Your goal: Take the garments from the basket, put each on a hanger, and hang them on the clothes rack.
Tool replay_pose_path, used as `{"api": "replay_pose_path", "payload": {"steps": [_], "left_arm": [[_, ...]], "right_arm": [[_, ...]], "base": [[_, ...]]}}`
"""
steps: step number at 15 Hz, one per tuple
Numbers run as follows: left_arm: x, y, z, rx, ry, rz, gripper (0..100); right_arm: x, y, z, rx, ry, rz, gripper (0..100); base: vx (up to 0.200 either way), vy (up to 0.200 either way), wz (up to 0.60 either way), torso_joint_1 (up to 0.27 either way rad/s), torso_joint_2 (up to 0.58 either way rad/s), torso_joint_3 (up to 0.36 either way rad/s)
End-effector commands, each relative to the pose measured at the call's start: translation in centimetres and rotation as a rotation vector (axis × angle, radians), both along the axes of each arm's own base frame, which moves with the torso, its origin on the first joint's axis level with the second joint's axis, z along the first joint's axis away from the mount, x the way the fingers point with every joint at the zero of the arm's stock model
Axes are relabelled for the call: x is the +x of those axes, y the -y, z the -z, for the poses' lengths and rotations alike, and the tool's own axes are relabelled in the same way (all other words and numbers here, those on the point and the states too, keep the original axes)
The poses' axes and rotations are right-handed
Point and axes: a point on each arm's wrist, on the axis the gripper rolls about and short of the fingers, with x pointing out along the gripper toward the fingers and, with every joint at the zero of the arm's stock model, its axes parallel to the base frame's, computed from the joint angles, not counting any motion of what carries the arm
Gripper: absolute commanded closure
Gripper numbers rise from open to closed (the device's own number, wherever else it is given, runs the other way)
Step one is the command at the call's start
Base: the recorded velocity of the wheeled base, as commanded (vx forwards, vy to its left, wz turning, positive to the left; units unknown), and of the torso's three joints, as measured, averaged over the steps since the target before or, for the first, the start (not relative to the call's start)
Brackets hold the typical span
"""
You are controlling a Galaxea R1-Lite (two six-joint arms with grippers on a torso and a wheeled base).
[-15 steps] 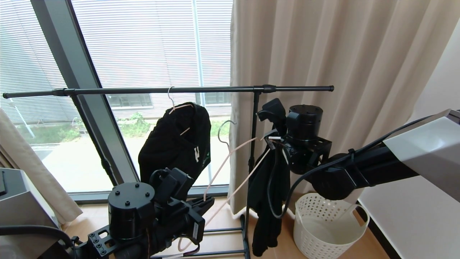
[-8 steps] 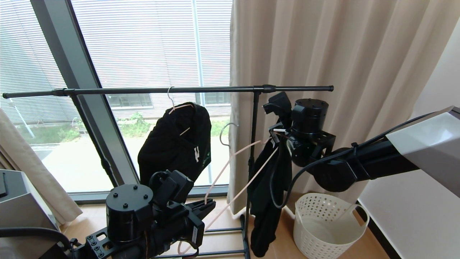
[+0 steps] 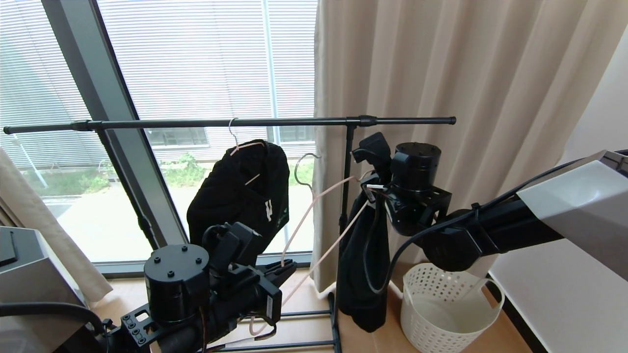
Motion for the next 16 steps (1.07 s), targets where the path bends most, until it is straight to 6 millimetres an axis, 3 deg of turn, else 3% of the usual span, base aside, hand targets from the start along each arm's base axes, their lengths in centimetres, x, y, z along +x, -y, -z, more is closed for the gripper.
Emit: {"api": "replay_pose_path", "payload": {"steps": [1, 9, 16], "left_arm": [[0.4, 0.2, 0.3, 0.008, -0.004, -0.018, 100], [1.0, 0.3, 0.9, 0.03, -0.001, -0.083, 100], [0.9, 0.3, 0.8, 0.03, 0.003, -0.084, 100]], "right_arm": [[-0.3, -0.2, 0.2, -0.007, -0.006, -0.008, 100], [-0.5, 0.0, -0.8, 0.004, 0.015, -0.007, 100], [1.7, 0.2, -1.3, 0.033, 0.062, 0.073, 100]], "base": [[0.0, 0.0, 0.0, 0.0, 0.0, 0.0], [0.0, 0.0, 0.0, 0.0, 0.0, 0.0], [0.0, 0.0, 0.0, 0.0, 0.0, 0.0]]}}
